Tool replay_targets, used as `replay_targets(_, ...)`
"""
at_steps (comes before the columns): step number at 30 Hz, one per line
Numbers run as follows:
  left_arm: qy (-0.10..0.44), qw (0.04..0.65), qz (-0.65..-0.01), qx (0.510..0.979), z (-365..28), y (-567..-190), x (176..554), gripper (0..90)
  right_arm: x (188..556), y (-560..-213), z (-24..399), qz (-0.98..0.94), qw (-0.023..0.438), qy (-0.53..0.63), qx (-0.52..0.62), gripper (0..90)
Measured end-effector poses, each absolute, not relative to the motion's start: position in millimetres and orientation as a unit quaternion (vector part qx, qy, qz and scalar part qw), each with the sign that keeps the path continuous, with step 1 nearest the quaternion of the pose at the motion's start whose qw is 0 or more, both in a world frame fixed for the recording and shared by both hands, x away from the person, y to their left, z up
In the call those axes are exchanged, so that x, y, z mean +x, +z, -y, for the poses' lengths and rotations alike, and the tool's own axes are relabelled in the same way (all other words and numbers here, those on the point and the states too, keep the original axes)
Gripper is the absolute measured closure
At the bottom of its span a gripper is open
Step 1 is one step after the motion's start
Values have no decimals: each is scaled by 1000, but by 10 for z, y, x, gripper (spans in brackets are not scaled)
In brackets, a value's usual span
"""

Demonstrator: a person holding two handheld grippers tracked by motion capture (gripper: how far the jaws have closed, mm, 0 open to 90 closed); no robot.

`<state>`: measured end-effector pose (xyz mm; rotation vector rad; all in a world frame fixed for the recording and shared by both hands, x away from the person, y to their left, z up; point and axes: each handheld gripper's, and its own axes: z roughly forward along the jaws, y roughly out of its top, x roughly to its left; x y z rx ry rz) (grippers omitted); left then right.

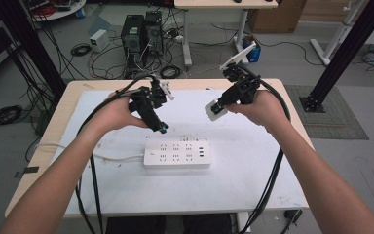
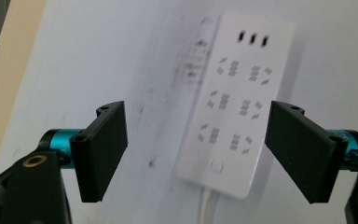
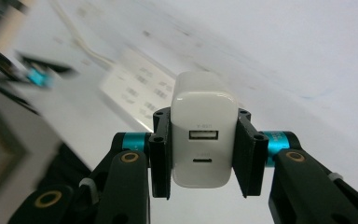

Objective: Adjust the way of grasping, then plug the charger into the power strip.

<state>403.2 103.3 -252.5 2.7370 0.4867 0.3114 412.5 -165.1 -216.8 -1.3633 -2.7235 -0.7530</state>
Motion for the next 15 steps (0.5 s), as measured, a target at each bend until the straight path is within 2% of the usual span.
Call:
replay_targets(1,110,171,-171,964,-1033,-2525,4032,212,4125,-2168,1651,868,2,-240,-435,628)
replay_targets(2,110,144,-199,963,-1178,-2548,4066,212,4113,-2165,1610,883,-28,-206,-420,628)
replay_targets(3,109,137,-205,963,-1209,-2557,4072,212,4113,-2169,1608,886,-33,-203,-416,628)
replay_targets(15,95,128,-220,962,-1427,-2606,4050,212,4066,-2205,1561,915,-51,-162,-365,628)
